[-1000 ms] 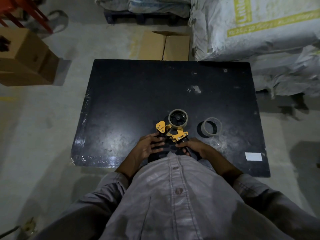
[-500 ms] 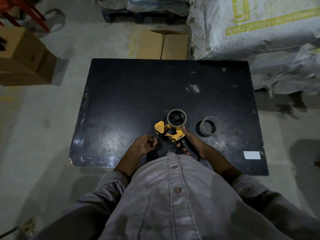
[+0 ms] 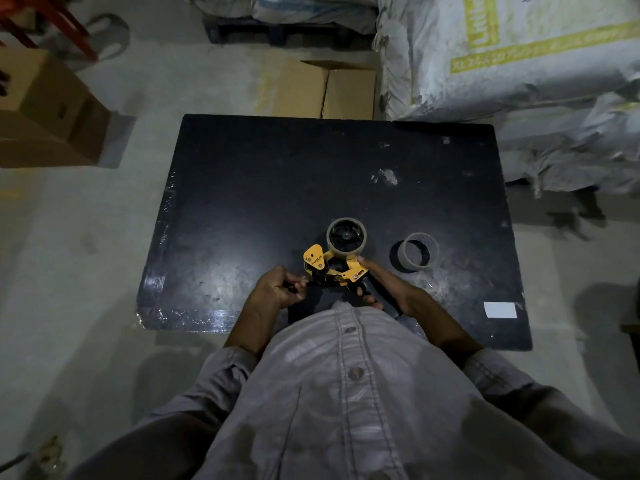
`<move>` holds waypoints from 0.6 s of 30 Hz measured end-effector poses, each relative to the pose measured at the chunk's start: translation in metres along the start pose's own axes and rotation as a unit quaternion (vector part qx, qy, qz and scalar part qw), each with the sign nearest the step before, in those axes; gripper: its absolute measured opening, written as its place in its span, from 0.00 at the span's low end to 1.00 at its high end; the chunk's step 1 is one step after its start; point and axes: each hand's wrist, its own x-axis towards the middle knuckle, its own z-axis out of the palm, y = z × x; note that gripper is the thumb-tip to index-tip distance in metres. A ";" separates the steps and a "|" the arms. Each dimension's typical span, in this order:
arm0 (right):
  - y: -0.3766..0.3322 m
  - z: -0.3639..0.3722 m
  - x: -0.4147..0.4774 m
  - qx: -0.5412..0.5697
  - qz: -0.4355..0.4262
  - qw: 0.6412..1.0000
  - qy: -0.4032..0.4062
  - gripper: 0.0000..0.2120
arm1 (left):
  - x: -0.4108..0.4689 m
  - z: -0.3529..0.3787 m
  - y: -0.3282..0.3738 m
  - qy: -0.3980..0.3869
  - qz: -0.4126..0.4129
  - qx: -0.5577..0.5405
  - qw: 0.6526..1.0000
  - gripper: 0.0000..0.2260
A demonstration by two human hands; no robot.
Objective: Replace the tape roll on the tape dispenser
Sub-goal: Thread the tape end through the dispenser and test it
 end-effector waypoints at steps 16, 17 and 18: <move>-0.027 -0.010 -0.049 -0.004 -0.068 0.994 0.090 0.40 | -0.013 -0.032 0.075 -0.083 0.182 0.135 0.971 0.09; -0.023 -0.011 -0.051 -0.011 -0.087 0.991 0.100 0.41 | -0.016 -0.032 0.081 -0.095 0.224 0.181 0.953 0.13; -0.020 -0.010 -0.053 -0.019 -0.104 0.989 0.104 0.43 | -0.020 -0.032 0.087 -0.111 0.254 0.222 0.935 0.18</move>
